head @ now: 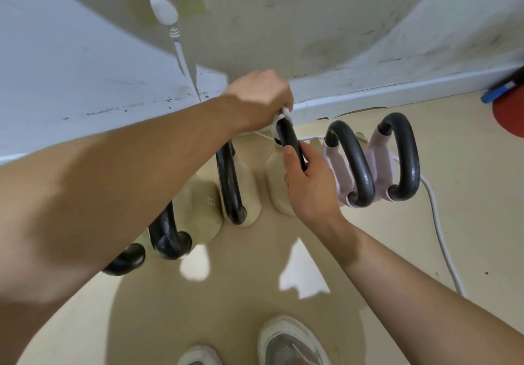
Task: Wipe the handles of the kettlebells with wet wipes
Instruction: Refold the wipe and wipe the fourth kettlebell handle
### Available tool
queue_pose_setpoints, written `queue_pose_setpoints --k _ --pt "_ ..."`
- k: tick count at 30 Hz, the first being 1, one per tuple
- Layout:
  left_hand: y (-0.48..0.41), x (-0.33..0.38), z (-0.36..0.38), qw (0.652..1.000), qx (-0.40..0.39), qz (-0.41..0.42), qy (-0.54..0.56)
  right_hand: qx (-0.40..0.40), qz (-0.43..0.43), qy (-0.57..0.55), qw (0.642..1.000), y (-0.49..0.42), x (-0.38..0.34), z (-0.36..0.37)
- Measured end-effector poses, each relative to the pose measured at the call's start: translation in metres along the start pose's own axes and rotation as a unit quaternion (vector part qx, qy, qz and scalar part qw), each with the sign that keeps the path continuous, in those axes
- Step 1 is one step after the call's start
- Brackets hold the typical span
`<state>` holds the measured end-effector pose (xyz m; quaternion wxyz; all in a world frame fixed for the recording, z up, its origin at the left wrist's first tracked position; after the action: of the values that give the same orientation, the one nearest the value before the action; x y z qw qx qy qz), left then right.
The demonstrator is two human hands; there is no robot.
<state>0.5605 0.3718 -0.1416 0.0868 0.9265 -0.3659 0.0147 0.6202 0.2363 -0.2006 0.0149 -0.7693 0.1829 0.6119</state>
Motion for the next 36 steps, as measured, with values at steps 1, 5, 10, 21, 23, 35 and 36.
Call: queue_pose_setpoints --k 1,5,10,21,23,35,36 --pt "0.009 -0.01 0.007 0.999 0.025 -0.026 -0.023 -0.001 -0.004 0.006 1.0 0.001 -0.001 0.001" --pt "0.044 -0.014 0.027 0.995 0.048 -0.06 -0.07 0.011 0.005 0.01 1.0 0.001 -0.001 -0.001" --pt "0.023 -0.024 0.021 0.994 0.017 -0.099 -0.039 0.008 0.008 -0.003 1.0 0.001 0.001 -0.001" --pt "0.013 -0.026 0.047 0.991 -0.062 -0.109 -0.036 -0.001 -0.002 -0.005 1.0 0.001 0.001 0.0" --pt "0.015 -0.026 0.045 0.988 -0.087 -0.107 -0.063 -0.005 -0.004 -0.012 1.0 0.001 0.0 0.001" --pt "-0.001 -0.027 0.006 0.986 -0.069 -0.145 0.036 -0.006 -0.02 0.034 0.999 0.003 -0.004 0.0" --pt "-0.007 -0.022 0.003 0.989 -0.052 -0.136 0.037 -0.004 -0.017 0.032 0.999 0.003 -0.003 0.0"
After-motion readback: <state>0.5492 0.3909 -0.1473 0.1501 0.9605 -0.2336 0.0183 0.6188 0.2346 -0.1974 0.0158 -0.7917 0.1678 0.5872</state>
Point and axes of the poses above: each hand's wrist, its own y-axis away from the middle knuckle, its own z-axis out of the palm, x = y × z, the point moved 10 cm from there along -y, towards the middle knuckle, and after that the axes turned 1 degree about -x, right-handed, at the moved point
